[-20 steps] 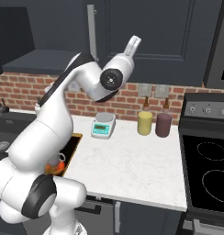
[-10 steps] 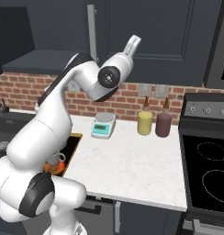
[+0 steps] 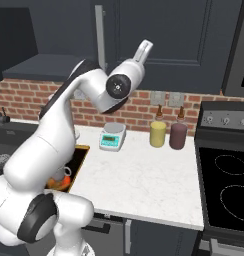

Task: Pick the kettle from the counter and place it on the tray. Then pick the mug from the cabinet and place it on the tray. Then close the cabinet doors.

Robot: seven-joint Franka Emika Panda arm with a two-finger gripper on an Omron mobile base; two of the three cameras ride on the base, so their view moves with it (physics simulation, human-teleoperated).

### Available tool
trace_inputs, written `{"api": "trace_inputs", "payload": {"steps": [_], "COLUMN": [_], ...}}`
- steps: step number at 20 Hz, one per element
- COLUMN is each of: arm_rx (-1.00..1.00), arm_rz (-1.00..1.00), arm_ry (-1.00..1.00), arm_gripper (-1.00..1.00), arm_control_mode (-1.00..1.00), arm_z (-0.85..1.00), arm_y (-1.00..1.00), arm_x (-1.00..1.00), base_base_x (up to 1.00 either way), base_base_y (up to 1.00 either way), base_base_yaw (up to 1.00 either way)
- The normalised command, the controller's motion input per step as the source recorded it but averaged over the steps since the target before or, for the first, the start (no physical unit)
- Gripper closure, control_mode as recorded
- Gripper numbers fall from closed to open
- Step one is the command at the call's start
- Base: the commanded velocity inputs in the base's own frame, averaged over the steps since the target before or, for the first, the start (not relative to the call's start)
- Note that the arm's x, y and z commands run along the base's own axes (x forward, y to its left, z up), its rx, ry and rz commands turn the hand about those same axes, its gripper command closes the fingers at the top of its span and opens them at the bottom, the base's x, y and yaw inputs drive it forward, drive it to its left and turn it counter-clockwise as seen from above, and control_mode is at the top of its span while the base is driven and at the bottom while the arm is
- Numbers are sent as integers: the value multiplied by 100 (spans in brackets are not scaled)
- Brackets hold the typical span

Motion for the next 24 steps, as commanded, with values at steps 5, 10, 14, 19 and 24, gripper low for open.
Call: {"api": "trace_inputs", "payload": {"steps": [5, 10, 14, 19, 24], "arm_rx": [-1, -4, -13, -26, -23], "arm_rz": [0, 0, 0, 0, 4], "arm_ry": [0, 0, 4, 19, 17], "arm_gripper": [-100, -100, -100, -100, -100], "arm_control_mode": [-100, -100, -100, -100, -100], "arm_z": [12, 29, 40, 31, -7], "arm_y": [0, 0, 4, 19, 28], "arm_x": [-61, -76, -82, -90, -67], "base_base_x": [0, 0, 0, 0, 0], "base_base_y": [0, 0, 0, 0, 0], "base_base_yaw": [0, 0, 0, 0, 0]}}
